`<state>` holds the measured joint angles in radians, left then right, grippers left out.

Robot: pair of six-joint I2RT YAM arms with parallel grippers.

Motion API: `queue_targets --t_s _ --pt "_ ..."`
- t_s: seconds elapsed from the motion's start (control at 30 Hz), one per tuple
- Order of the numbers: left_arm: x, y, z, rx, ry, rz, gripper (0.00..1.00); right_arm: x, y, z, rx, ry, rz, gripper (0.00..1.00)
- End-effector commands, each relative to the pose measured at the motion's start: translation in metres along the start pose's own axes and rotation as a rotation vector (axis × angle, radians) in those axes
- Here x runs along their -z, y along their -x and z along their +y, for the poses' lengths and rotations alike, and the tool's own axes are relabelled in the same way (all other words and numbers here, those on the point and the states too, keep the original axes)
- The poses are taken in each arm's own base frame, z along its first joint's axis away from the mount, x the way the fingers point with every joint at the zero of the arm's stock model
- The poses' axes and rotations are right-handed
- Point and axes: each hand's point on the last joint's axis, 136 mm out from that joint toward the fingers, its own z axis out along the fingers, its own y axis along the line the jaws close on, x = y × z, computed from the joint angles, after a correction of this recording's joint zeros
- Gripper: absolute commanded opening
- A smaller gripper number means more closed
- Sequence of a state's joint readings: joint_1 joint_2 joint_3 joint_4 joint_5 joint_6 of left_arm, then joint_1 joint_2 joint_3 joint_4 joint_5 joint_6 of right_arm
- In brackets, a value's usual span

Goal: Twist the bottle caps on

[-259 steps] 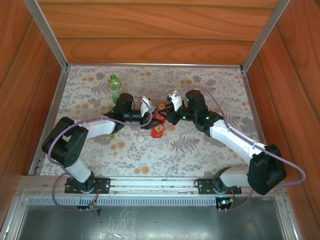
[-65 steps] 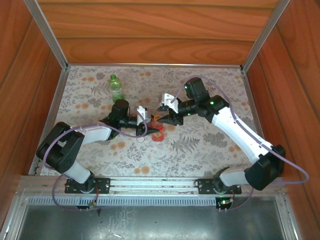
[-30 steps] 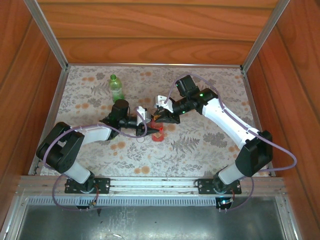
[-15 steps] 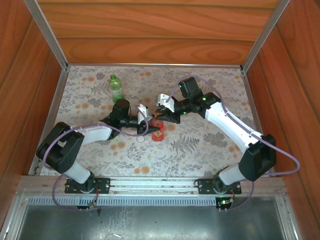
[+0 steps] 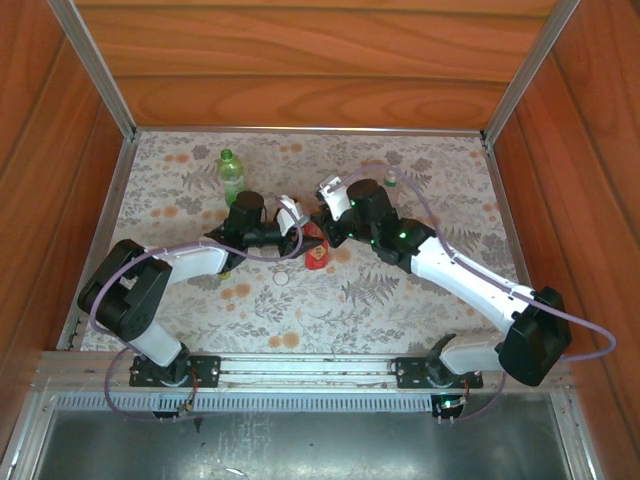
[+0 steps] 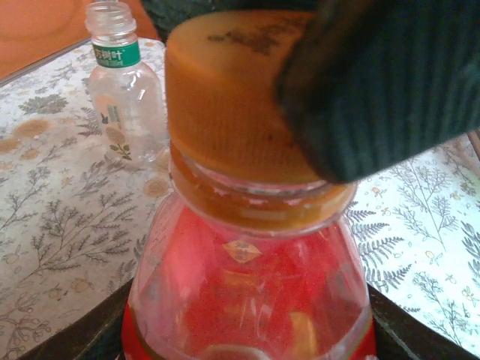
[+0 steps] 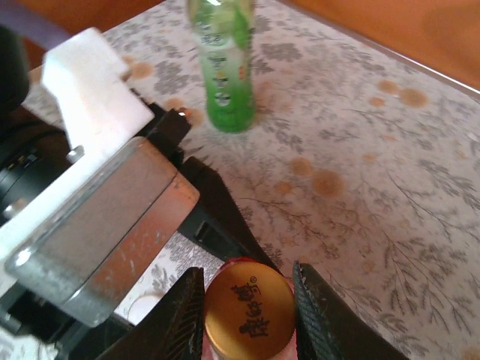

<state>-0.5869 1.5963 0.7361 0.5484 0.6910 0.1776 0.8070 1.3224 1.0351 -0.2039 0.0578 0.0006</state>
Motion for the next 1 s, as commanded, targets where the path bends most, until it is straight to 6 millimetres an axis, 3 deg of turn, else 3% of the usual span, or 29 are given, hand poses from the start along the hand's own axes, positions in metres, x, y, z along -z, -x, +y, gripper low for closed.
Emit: queue_targets --t_s 0.0,0.17,0.27,0.47,0.57,0.8,0.97 --pt "0.0 0.01 0.028 0.023 0.118 -0.014 0.57 -0.002 -0.082 -0.026 -0.135 -0.203 0.259 0.12" --pt "0.001 0.004 0.024 0.016 0.108 -0.005 0.57 0.001 -0.067 -0.018 -0.099 -0.151 0.221 0.19" --pt "0.002 0.001 0.017 -0.012 0.077 -0.002 0.57 0.004 -0.046 -0.007 -0.031 -0.076 0.16 0.38" --pt "0.007 -0.011 -0.004 -0.088 -0.008 0.005 0.58 0.022 -0.008 0.008 0.111 0.019 0.018 0.62" --pt "0.012 -0.012 -0.01 -0.142 -0.016 0.002 0.58 0.036 -0.009 0.02 0.236 0.089 -0.015 0.69" --pt "0.022 -0.012 -0.015 -0.296 0.036 0.006 0.58 0.071 -0.03 0.047 0.604 0.286 0.075 0.72" --pt "0.023 -0.018 -0.027 -0.333 -0.021 0.003 0.58 0.074 -0.03 0.053 0.75 0.38 0.115 0.71"
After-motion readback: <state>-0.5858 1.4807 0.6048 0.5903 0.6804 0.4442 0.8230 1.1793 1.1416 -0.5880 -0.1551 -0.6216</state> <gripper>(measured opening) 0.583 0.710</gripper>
